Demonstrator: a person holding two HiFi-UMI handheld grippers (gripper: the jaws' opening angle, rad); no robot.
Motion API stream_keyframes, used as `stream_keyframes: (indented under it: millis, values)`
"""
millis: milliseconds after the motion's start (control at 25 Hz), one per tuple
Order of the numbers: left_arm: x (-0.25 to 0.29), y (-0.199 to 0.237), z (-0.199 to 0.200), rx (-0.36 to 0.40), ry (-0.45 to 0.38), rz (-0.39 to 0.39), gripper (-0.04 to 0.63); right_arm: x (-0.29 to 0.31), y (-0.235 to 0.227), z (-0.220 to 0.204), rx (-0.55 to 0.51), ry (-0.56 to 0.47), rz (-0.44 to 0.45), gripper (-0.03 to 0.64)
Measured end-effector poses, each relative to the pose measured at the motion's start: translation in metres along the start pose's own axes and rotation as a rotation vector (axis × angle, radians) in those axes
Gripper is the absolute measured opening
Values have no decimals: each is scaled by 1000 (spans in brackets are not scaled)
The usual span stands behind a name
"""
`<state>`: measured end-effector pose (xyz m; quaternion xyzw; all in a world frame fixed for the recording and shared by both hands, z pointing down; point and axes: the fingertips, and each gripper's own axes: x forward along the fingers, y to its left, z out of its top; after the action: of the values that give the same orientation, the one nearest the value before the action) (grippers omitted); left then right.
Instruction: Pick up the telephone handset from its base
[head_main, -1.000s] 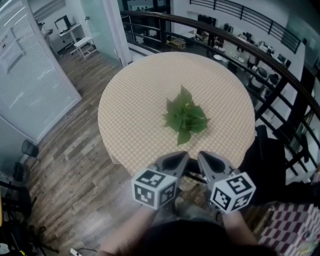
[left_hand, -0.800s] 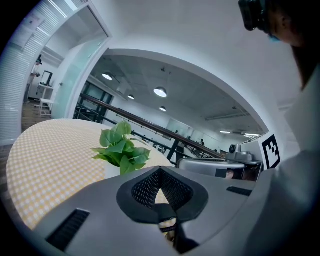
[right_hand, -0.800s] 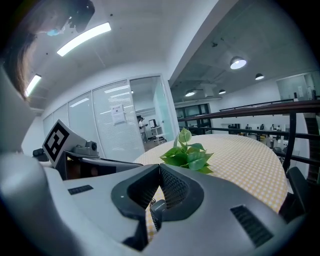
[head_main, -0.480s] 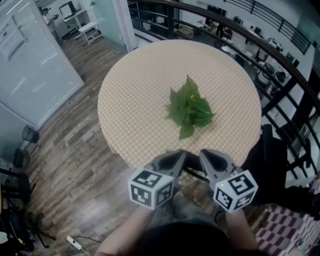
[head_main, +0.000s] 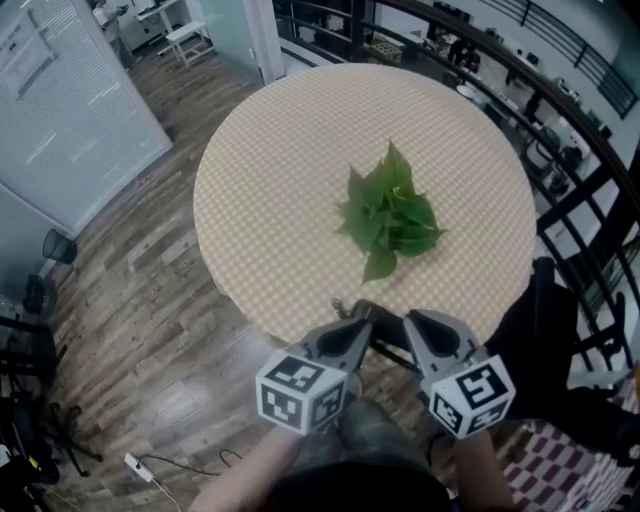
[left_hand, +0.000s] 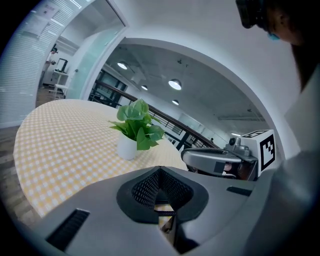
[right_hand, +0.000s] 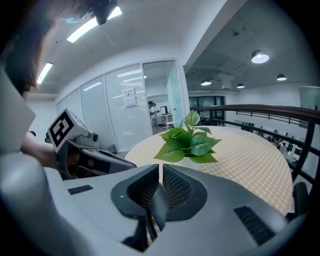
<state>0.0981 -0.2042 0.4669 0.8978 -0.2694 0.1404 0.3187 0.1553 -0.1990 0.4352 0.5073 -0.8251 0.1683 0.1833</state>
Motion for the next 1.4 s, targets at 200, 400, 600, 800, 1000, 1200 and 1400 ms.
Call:
stream_keyframes:
  millis: [200, 400, 600, 800, 1000, 1200, 1400]
  values:
    - [1, 3, -19, -28, 29, 8, 6, 7, 3, -12, -58, 45, 31, 14]
    - [2, 3, -37, -57, 50, 13, 6, 15, 11, -28, -117, 126, 93, 90]
    - [2, 1, -48, -81, 60, 21, 6, 17, 14, -45, -174, 198, 119, 140]
    - [6, 3, -61, -92, 77, 27, 6, 21, 11, -61, -249, 253, 109, 195]
    - [13, -2, -73, -112, 97, 12, 6, 27, 9, -73, -360, 293, 106, 212]
    - [20, -3, -80, -130, 109, 5, 6, 35, 8, -83, -338, 324, 152, 235]
    - [22, -1, -81, -141, 105, 9, 6, 40, 9, -87, -352, 339, 171, 241]
